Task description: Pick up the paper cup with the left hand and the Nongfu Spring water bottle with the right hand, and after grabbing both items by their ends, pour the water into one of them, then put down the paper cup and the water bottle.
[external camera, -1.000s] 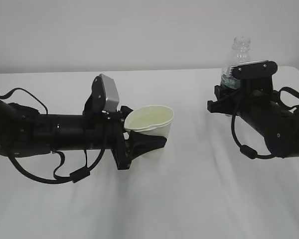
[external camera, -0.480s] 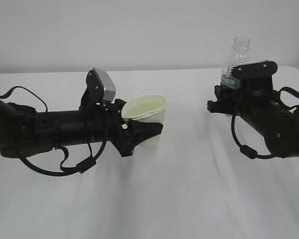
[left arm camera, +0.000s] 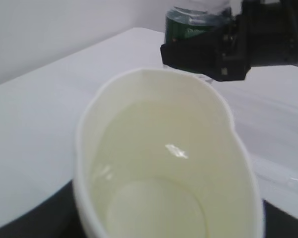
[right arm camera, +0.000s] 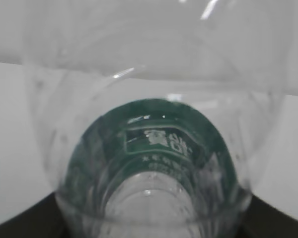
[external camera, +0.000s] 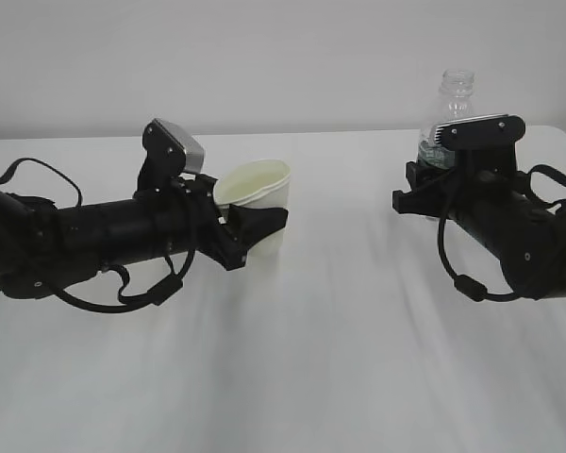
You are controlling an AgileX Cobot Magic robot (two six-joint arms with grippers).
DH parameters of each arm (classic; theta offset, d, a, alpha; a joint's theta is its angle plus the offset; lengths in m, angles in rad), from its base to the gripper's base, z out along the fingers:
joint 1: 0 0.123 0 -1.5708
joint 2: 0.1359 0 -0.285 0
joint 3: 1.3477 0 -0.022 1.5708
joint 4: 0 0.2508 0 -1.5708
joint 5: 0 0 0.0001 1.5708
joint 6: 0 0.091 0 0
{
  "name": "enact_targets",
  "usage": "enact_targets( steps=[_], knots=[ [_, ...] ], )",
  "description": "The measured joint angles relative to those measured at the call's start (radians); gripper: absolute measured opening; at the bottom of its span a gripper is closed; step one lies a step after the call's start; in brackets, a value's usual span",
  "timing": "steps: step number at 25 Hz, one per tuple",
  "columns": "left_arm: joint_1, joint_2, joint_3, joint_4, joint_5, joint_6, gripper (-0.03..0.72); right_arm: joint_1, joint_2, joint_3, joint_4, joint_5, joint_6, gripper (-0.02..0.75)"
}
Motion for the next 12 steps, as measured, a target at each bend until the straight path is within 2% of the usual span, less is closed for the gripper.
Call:
enact_targets(
  steps=[12],
  knots=[
    [0.105,0.000,0.000,-0.047,0.009,0.006,0.414,0.000,0.000,0.000,0.000,0.000,0.000,0.407]
  ],
)
